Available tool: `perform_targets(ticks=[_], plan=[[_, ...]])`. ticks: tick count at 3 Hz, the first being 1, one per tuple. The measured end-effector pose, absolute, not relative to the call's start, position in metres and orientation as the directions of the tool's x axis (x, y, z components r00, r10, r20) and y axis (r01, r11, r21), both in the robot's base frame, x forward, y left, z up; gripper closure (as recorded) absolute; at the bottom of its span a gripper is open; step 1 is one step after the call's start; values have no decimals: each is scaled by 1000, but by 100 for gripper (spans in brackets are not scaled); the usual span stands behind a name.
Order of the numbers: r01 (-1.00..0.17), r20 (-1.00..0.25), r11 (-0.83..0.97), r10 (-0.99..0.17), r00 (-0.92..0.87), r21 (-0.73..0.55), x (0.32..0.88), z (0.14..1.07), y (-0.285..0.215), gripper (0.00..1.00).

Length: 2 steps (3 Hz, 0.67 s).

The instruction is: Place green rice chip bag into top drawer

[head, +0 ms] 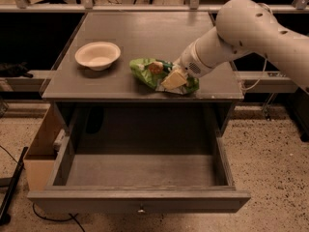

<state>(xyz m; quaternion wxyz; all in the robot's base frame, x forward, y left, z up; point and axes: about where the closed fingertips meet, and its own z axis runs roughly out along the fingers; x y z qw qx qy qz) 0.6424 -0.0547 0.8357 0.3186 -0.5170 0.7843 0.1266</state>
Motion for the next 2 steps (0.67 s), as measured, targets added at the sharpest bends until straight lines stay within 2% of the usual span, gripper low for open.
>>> perform_targets(ticks=[1, 2], plan=[[-895, -630, 427, -731, -261, -125, 643, 836, -54, 100], [-913, -628, 397, -736, -253, -97, 644, 840, -51, 100]])
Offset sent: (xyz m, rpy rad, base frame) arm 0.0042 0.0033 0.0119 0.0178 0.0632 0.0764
